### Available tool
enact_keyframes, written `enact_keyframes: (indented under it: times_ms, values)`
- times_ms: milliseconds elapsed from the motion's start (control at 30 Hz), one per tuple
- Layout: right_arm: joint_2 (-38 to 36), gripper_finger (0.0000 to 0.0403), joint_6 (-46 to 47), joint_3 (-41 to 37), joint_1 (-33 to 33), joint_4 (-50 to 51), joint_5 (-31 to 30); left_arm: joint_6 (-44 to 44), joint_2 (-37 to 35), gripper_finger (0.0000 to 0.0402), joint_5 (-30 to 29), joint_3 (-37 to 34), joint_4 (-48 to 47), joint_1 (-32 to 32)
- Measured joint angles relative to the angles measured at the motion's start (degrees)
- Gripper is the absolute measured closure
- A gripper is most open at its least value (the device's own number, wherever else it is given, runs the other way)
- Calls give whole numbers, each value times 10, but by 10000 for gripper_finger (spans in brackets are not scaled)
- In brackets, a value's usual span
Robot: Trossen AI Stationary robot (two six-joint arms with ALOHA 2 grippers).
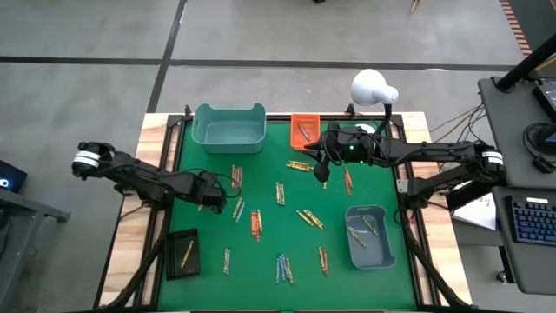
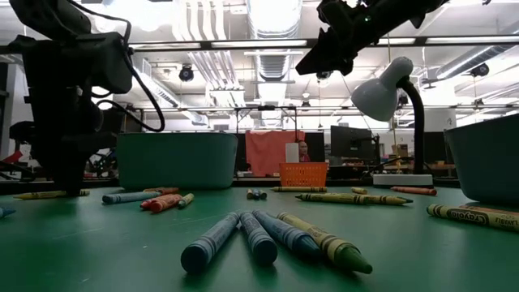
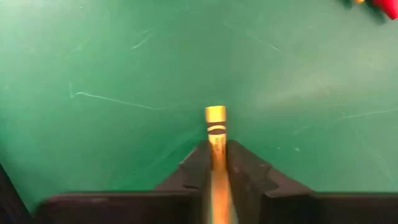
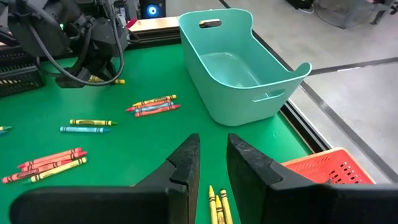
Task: Sort crayons
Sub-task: Put the yellow crayon into the black bin
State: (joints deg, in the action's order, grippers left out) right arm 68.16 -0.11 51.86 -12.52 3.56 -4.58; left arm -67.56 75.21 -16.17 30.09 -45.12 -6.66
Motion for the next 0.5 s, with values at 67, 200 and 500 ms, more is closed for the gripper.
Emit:
enact_keyframes:
  times_ms: [67, 200, 500]
  values:
    - [0, 335, -6, 0, 0, 0, 0, -7, -5, 394, 0, -1, -1, 0]
    - [0, 335, -10, 0, -1, 1, 0, -16, -17, 392, 4, 2, -8, 1]
    - [0, 335, -50, 0, -19, -2, 0, -13, -76, 400, 36, 111, -109, -1]
